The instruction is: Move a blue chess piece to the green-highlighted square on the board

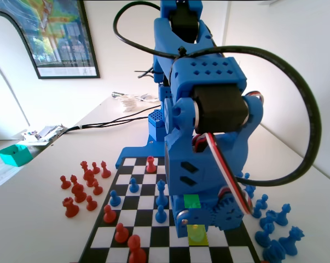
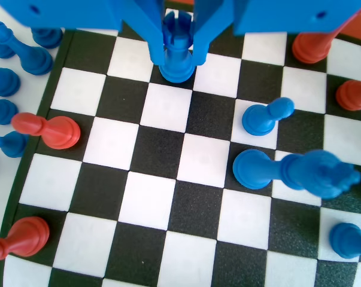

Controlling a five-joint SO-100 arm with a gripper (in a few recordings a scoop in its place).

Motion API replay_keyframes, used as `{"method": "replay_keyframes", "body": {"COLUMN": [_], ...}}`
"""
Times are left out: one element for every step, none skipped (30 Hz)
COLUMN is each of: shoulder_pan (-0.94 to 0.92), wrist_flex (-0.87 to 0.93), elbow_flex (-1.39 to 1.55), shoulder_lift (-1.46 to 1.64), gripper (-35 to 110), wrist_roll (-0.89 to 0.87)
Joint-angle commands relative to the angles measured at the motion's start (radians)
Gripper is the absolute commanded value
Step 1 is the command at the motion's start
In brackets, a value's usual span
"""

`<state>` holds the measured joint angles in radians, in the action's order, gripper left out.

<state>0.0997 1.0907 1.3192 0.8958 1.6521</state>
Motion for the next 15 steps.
{"method": "replay_keyframes", "body": {"shoulder_pan": [0.021,0.021,0.021,0.021,0.021,0.023,0.025,0.026,0.029,0.032,0.035,0.038,0.041,0.043,0.046], "wrist_flex": [0.035,0.046,0.058,0.075,0.095,0.115,0.130,0.146,0.161,0.167,0.172,0.172,0.161,0.146,0.126], "elbow_flex": [-0.048,-0.057,-0.063,-0.072,-0.083,-0.087,-0.087,-0.087,-0.081,-0.067,-0.048,-0.020,0.014,0.055,0.100], "shoulder_lift": [0.051,0.054,0.058,0.063,0.071,0.081,0.097,0.112,0.129,0.146,0.167,0.187,0.212,0.236,0.261], "gripper": [1,1,1,1,1,1,1,1,1,1,1,1,1,1,1], "wrist_roll": [0.011,0.009,0.008,0.008,0.006,0.006,0.006,0.006,0.006,0.008,0.011,0.012,0.015,0.020,0.025]}}
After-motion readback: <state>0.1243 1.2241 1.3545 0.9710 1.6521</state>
